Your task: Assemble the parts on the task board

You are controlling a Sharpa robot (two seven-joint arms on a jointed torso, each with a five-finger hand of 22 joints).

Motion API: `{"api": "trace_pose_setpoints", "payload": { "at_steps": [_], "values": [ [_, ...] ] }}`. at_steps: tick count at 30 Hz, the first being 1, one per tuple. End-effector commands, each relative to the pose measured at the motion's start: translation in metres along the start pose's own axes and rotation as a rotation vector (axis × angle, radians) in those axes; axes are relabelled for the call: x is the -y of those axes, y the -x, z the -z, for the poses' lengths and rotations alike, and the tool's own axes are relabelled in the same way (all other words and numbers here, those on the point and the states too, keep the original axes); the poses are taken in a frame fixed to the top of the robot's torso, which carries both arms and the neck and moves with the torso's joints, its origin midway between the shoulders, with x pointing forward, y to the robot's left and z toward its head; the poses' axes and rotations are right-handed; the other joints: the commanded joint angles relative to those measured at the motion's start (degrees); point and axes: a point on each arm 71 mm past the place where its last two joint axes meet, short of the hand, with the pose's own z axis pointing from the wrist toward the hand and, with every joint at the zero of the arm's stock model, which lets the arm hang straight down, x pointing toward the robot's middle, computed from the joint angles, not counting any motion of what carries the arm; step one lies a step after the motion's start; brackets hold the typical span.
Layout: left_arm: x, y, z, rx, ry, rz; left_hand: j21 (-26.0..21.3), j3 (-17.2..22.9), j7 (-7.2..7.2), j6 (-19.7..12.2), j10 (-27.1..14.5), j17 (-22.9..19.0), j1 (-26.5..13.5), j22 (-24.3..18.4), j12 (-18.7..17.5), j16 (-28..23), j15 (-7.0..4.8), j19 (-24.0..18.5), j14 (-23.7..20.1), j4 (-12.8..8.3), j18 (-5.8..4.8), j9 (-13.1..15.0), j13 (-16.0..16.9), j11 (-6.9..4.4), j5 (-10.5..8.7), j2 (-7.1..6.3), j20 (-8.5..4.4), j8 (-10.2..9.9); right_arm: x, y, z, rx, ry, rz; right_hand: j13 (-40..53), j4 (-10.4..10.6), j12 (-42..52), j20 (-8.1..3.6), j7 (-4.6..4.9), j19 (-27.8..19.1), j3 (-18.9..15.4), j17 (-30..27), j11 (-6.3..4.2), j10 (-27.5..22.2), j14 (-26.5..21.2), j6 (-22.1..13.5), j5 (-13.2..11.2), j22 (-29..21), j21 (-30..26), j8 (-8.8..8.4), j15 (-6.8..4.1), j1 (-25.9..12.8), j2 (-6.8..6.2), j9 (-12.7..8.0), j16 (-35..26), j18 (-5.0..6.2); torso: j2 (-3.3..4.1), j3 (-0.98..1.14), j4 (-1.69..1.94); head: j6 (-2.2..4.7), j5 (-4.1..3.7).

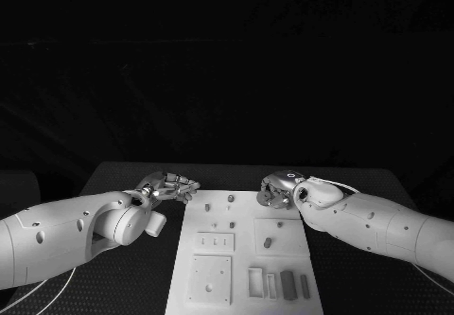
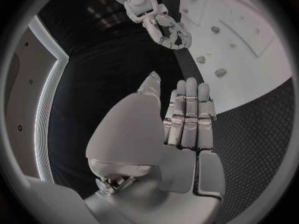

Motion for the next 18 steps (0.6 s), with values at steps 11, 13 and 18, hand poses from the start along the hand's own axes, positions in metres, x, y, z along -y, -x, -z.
{"api": "trace_pose_setpoints", "payload": {
  "at_steps": [11, 13, 18],
  "values": [
    [0.0014, -0.0014, 0.0004, -0.015, -0.009, 0.001, 0.40, -0.20, 0.16, 0.12, -0.12, 0.10, 0.18, 0.75, -0.14, -0.24, 0.17, -0.52, 0.36, -0.02, 1.16, 0.10, 0.08, 0.23, -0.28, 0.65, -0.06, -0.19, 0.0005, -0.0183, 0.0049, -0.071, 0.000, 0.048, -0.75, -0.78, 0.48, -0.60, 1.04, 0.43, 1.16, -0.36, -0.12, -0.37, 0.54, 9.86, -0.12, 0.43, 0.31, 0.68, -0.26, 1.72, 0.11, 0.36, 0.45, 0.77, -0.01, 0.00, 0.07, -0.02, -0.15],
    [0.0014, -0.0014, 0.0003, -0.015, -0.009, 0.001, 0.40, -0.20, 0.16, 0.12, -0.12, 0.10, 0.18, 0.75, -0.15, -0.24, 0.17, -0.53, 0.36, -0.02, 1.16, 0.11, 0.08, 0.23, -0.28, 0.65, -0.06, -0.19, 0.0005, -0.0178, 0.0052, -0.065, 0.000, 0.046, -0.88, -0.81, 0.51, -0.63, 1.00, 0.49, 1.44, -0.40, -0.16, -0.30, 0.59, 9.98, -0.12, 0.39, 0.31, 0.68, -0.29, 1.89, 0.17, 0.39, 0.49, 0.77, 0.01, 0.00, 0.06, -0.01, -0.16],
    [0.0012, -0.0007, 0.0004, -0.012, -0.009, 0.001, 0.41, -0.20, 0.17, 0.12, -0.12, 0.11, 0.18, 0.75, -0.15, -0.25, 0.17, -0.53, 0.37, -0.02, 1.16, 0.11, 0.09, 0.23, -0.28, 0.66, -0.06, -0.20, 0.0012, -0.0165, 0.0063, -0.046, 0.000, 0.044, -1.45, -0.77, 0.63, -0.72, 0.82, 0.73, 3.84, -0.64, -0.33, 0.03, 0.84, 10.61, -0.05, 0.21, 0.26, 0.66, -0.45, 2.87, 0.36, 0.50, 0.61, 0.77, -0.02, 0.02, 0.03, 0.03, -0.13]
  ]
}}
